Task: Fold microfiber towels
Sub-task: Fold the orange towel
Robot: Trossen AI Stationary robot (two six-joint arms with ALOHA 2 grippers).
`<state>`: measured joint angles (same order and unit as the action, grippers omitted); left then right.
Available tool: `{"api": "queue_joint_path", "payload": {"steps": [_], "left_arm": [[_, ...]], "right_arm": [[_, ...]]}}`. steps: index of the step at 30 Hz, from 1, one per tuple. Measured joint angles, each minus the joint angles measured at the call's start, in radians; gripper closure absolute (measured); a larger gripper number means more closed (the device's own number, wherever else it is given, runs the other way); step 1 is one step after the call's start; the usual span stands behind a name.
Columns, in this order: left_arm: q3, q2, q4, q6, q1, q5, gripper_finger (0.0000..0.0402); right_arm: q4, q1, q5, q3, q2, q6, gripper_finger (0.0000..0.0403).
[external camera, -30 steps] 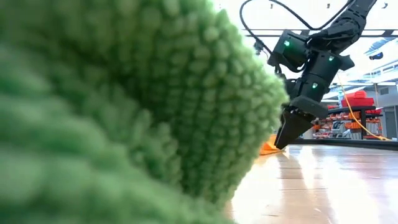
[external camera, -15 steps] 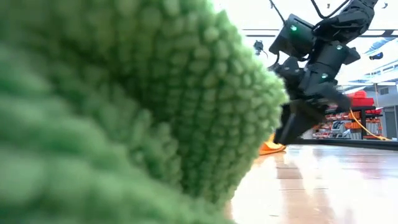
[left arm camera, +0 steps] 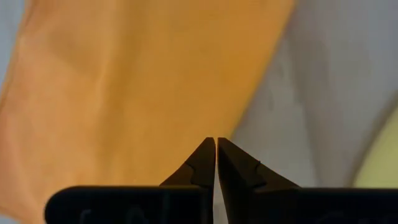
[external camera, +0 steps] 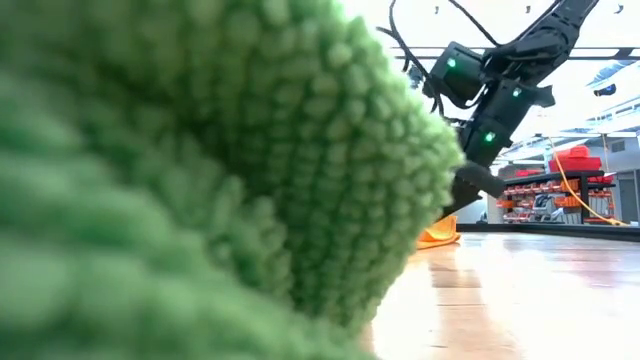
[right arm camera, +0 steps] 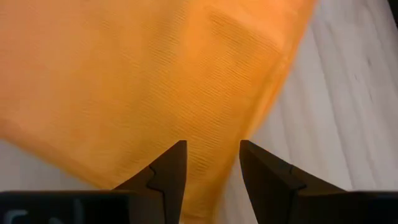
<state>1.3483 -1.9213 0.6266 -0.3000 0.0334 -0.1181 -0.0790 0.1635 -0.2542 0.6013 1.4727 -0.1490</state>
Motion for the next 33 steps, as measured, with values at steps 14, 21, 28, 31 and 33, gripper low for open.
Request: {"api": "queue_joint_path", "payload": {"steps": [14,21,28,31,33], "left_arm": [[0.001,0.0,-0.007,-0.021,-0.105,0.0,0.0378],[0.001,0.0,0.0,-0.002,-0.116,0.0,0.0386],[0.001,0.0,0.0,0.001,-0.128,0.0,0.0383],[0.001,0.0,0.001,0.001,-0.128,0.0,0.0378],[0.001,0.0,0.001,0.0,-0.127,0.0,0.0379]], "right_arm": [[0.047,-0.109,0.225,-0.059,0.061,0.098,0.0247],[0.104,-0.256,0.29,-0.044,0.068,0.217,0.0247],[0.134,-0.326,0.264,-0.04,0.068,0.365,0.0247],[0.113,-0.326,0.263,-0.04,0.068,0.423,0.0247],[0.103,-0.327,0.281,-0.04,0.067,0.435,0.0246]]}}
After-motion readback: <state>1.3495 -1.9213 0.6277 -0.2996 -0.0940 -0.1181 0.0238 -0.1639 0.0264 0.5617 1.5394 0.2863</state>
